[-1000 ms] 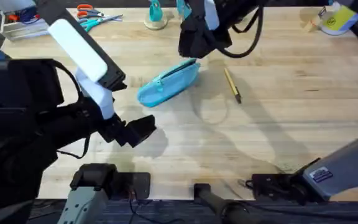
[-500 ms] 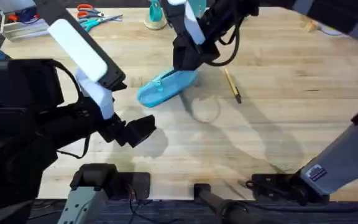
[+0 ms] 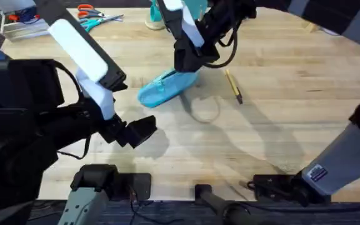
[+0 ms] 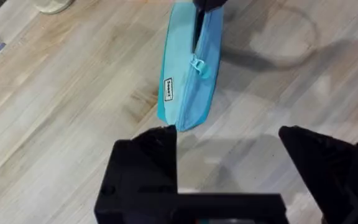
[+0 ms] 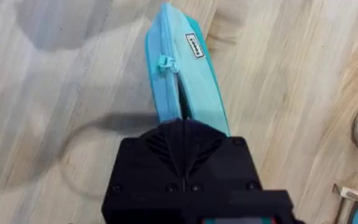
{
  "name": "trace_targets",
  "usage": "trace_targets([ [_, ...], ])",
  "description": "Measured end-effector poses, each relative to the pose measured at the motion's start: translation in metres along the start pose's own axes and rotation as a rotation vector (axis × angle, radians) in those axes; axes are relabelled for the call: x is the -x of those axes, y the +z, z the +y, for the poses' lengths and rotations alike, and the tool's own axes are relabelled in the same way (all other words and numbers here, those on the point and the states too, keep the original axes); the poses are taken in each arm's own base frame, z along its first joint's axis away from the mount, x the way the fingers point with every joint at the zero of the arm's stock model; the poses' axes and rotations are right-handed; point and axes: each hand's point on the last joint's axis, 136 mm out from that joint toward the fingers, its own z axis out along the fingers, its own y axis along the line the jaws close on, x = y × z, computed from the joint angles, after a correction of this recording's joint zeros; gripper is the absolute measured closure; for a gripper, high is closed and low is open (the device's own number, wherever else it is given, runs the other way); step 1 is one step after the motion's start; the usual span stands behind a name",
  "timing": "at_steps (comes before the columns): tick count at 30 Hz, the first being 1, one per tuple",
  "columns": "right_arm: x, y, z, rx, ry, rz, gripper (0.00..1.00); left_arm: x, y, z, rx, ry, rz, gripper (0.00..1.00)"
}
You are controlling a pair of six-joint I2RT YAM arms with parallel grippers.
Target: Unzip the bag, pick up the pens from the table one at a time and place them inside, then zip the bag closed.
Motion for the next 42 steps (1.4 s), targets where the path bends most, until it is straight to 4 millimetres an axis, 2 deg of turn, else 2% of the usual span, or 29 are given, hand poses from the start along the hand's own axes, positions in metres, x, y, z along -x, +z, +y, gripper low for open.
trace_targets([
  [5,-0.003,0.003,-0.001,0.002,0.002,0.007,0.972,0.0,0.0,0.0,0.0,0.0,0.0,0.007],
  [14,-0.02,0.031,0.001,0.061,0.038,0.022,0.971,0.0,0.0,0.0,0.0,0.0,0.0,0.007],
  [27,-0.036,0.054,0.007,0.121,0.074,0.036,0.972,0.0,0.0,0.0,0.0,0.0,0.0,0.007],
  [32,-0.036,0.055,0.007,0.123,0.075,0.037,0.919,0.0,0.0,0.0,0.0,0.0,0.0,0.007],
  [35,-0.036,0.055,0.007,0.122,0.076,0.037,0.768,0.0,0.0,0.0,0.0,0.0,0.0,0.006],
  [40,-0.037,0.055,0.004,0.113,0.063,0.042,0.073,0.0,0.0,0.0,0.0,0.0,0.0,0.007],
  [42,-0.037,0.055,0.003,0.109,0.056,0.042,0.01,0.0,0.0,0.0,0.0,0.0,0.0,0.007],
])
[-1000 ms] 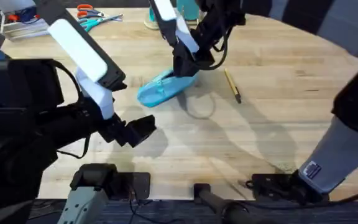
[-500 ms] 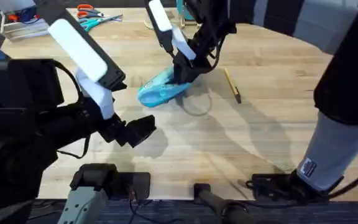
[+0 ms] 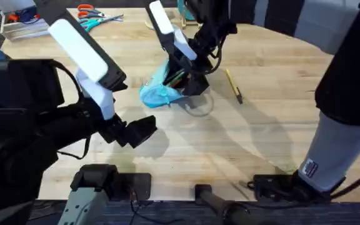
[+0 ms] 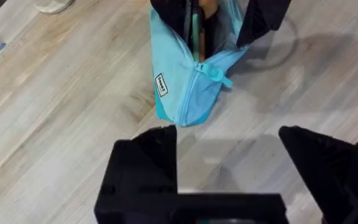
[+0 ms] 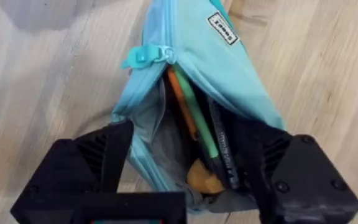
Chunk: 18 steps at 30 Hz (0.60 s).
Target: Unzip the bag, pick up the pens from the table one at a time and place them inside, then zip the bag closed.
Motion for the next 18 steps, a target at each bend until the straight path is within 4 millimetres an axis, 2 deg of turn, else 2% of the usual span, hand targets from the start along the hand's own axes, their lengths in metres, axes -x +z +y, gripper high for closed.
trace_targets([
  [18,0.0,-0.001,-0.0006,-0.002,0.031,0.002,0.004,0.0,0.0,0.0,0.0,0.0,0.0,0.007],
])
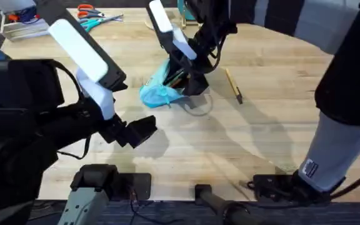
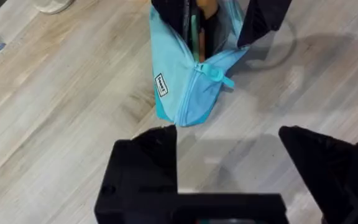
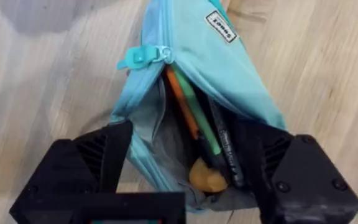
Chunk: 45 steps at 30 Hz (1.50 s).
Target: Unzip the bag, pick up the pens from the table one at a time and place them inside, then zip the bag closed.
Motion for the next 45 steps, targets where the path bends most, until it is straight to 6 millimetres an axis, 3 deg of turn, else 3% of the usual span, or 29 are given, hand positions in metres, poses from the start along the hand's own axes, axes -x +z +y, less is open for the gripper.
trace_targets([
  [6,0.002,-0.007,-0.004,-0.01,0.066,-0.002,0.005,0.0,0.0,0.0,0.0,0.0,0.0,0.007],
  [11,0.007,-0.025,-0.015,-0.043,0.178,-0.019,0.005,0.0,0.0,0.0,0.0,0.0,0.0,0.006],
  [27,0.01,-0.12,-0.06,-0.223,0.555,-0.097,0.005,0.0,0.0,0.0,0.0,0.0,0.0,0.007],
  [35,-0.021,-0.153,-0.066,-0.268,0.757,-0.115,0.005,0.0,0.0,0.0,0.0,0.0,0.0,0.006],
  [41,-0.051,-0.157,-0.046,-0.233,0.892,-0.02,0.005,0.0,0.0,0.0,0.0,0.0,0.0,0.006],
  [45,-0.061,-0.155,-0.03,-0.202,0.937,0.056,0.005,0.0,0.0,0.0,0.0,0.0,0.0,0.008],
])
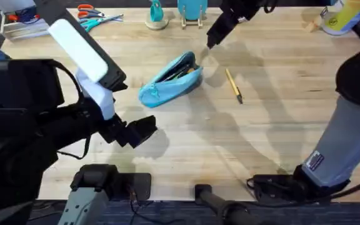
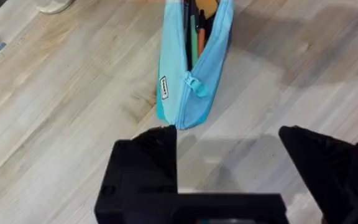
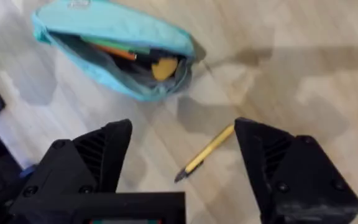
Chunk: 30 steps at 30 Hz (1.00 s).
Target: Unzip the bag, pick up the pens from the table one at a time and place them inside, then zip the bag closed.
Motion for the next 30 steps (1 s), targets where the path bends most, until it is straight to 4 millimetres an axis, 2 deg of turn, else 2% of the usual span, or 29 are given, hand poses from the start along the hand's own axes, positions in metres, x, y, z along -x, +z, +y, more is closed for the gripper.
trace_targets([
  [3,-0.008,0.0,0.002,0.003,0.045,0.035,0.005,0.0,0.0,0.0,0.0,0.0,0.0,0.007],
  [11,-0.011,0.0,0.001,-0.01,0.244,0.047,0.005,0.0,0.0,0.0,0.0,0.0,0.0,0.007],
  [19,-0.013,-0.001,0.0,-0.011,0.308,0.054,0.005,0.0,0.0,0.0,0.0,0.0,0.0,0.007],
  [30,-0.035,-0.011,-0.027,-0.151,0.333,0.119,0.004,0.0,0.0,0.0,0.0,0.0,0.0,0.007],
])
